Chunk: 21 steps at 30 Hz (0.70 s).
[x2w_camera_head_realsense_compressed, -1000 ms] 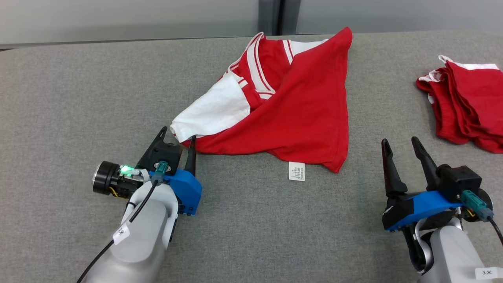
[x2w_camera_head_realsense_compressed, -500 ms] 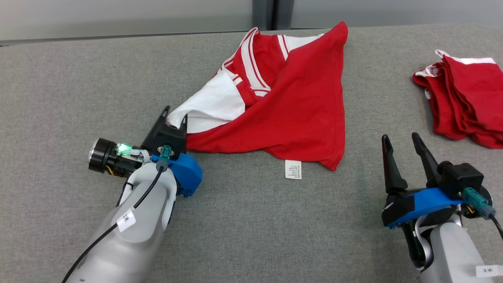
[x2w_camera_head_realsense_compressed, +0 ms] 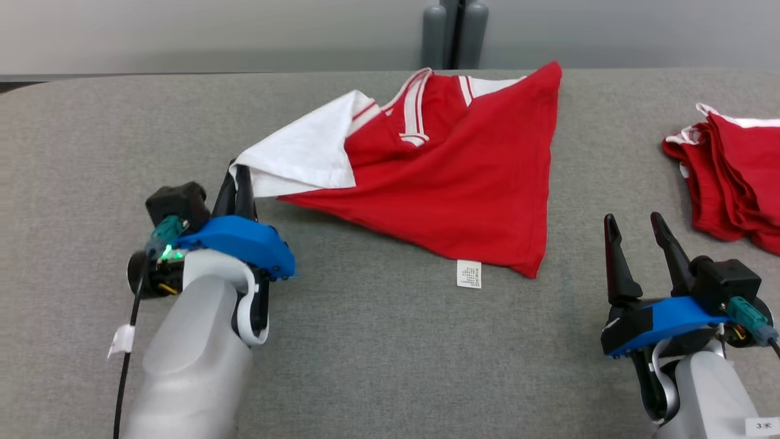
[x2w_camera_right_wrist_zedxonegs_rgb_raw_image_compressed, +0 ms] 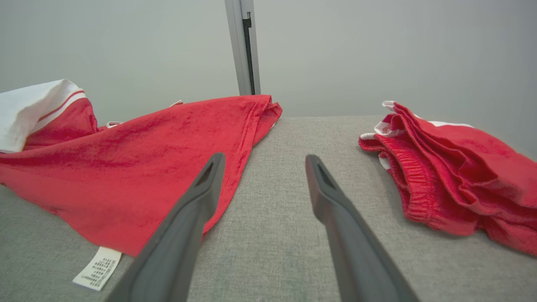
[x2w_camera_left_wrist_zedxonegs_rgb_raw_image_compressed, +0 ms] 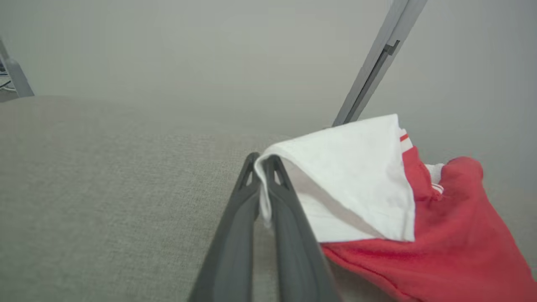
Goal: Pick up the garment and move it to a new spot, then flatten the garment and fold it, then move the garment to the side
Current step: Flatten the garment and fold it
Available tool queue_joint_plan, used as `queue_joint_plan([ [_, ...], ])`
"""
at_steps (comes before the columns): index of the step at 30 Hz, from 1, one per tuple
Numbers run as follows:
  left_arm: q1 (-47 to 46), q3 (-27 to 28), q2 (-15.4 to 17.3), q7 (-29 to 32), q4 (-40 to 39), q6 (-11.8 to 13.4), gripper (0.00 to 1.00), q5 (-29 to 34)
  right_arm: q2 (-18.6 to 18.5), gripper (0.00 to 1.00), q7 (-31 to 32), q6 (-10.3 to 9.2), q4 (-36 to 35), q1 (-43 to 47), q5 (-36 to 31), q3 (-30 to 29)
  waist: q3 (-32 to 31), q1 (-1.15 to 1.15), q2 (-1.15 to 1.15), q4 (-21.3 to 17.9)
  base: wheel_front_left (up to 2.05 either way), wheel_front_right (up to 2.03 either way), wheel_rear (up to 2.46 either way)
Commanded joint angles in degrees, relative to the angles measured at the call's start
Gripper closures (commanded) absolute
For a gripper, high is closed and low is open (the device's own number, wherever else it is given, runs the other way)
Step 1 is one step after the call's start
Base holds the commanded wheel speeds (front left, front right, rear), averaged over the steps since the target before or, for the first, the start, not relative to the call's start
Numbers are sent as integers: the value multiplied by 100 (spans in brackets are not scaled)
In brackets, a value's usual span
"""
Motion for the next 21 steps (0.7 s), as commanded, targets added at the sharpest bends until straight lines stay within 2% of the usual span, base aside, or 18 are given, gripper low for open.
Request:
queue_joint_plan([
  [1, 121, 39, -15, -24, -44, -33, 100, -84, -8, 0, -27, 0, 9, 61, 26, -14, -41, 0, 0, 43, 0, 0, 0],
  [8, 827, 160, -48, -28, -216, 231, 100, -463, -9, 0, 8, -1, -66, 234, 11, -142, -254, 0, 0, 354, 0, 0, 0],
  [14, 1353, -137, -52, -27, -316, 416, 100, -871, -9, 0, 49, 0, -157, 350, 14, -235, -338, 0, 0, 545, 0, 0, 0],
  [21, 1831, -649, -49, 48, -556, 497, 100, -1401, -10, 0, 113, 0, -253, 428, 34, -208, -378, 0, 0, 611, 0, 0, 0],
])
